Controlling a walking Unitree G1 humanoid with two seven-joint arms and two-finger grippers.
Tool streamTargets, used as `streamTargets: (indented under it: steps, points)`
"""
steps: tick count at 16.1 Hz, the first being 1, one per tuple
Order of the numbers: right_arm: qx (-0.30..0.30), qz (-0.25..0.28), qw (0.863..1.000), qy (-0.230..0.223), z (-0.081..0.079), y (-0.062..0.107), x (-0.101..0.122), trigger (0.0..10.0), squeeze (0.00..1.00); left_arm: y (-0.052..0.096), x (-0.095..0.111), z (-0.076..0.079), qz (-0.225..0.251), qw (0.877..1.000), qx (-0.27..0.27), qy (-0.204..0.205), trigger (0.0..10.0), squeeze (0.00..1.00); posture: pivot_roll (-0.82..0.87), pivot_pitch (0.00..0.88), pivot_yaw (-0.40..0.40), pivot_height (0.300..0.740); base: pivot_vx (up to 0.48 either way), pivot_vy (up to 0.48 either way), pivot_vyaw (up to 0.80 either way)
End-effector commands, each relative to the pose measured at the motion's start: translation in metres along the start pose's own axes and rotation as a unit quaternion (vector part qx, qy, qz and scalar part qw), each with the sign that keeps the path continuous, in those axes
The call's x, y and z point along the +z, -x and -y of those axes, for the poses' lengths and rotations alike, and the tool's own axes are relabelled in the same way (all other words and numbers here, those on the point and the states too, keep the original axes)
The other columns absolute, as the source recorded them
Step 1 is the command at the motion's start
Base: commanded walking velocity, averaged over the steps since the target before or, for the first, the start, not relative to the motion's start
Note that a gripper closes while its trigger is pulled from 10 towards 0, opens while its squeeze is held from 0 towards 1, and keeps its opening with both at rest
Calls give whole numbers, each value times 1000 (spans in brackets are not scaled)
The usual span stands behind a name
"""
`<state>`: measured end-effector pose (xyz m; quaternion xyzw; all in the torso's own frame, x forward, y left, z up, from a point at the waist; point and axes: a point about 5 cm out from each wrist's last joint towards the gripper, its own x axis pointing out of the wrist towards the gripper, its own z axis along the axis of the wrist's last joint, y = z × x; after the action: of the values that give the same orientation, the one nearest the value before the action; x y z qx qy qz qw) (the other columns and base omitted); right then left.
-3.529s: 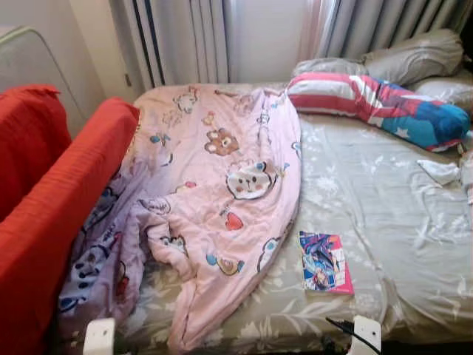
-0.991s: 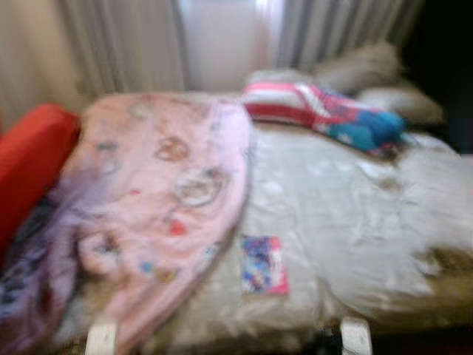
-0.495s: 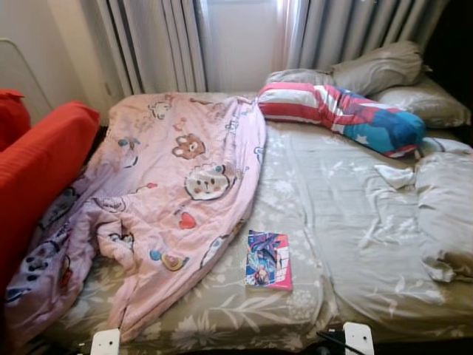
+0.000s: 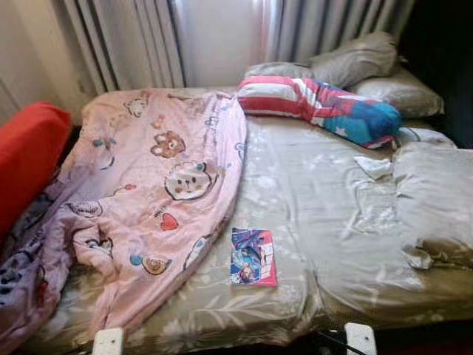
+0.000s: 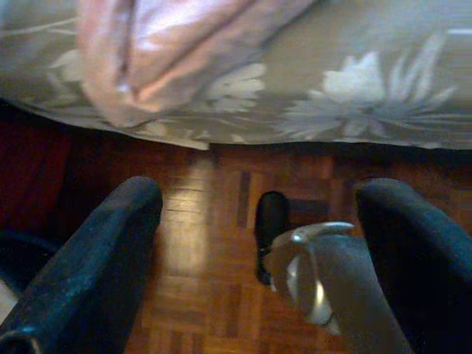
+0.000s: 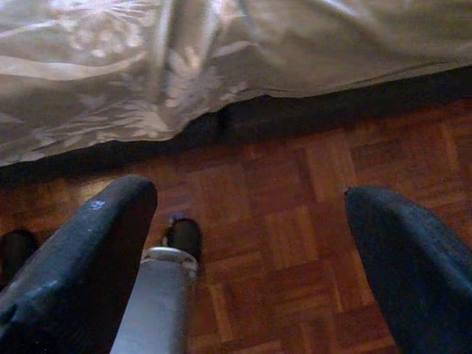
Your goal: Clean up the room
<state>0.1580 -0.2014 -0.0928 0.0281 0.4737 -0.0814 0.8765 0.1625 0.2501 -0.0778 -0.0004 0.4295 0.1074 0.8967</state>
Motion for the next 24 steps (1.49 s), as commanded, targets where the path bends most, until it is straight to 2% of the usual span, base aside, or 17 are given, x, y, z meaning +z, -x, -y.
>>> streamTargets:
  steps: [1, 17, 21, 24]
  points:
    - [3, 1, 1000, -3, -2, 0, 0, 10000, 0, 2, -6, -4, -14, 1000, 5, -11, 10000, 0, 136, 28, -15, 740, 0, -255, 0]
    - [3, 3, 1000, -9, -1, 0, 0, 10000, 0, 1, -7, -2, -17, 1000, 3, -14, 10000, 0, 134, 22, -15, 740, 0, -301, 0]
    - [5, 4, 1000, 4, -1, 0, 0, 10000, 0, 2, -7, -3, -18, 1000, 3, -14, 10000, 0, 134, 24, -15, 740, 0, -321, 0]
    - [7, 3, 1000, 3, -1, 0, 0, 10000, 0, 2, -7, -3, -18, 1000, 3, -14, 10000, 0, 133, 23, -15, 740, 0, -320, 715]
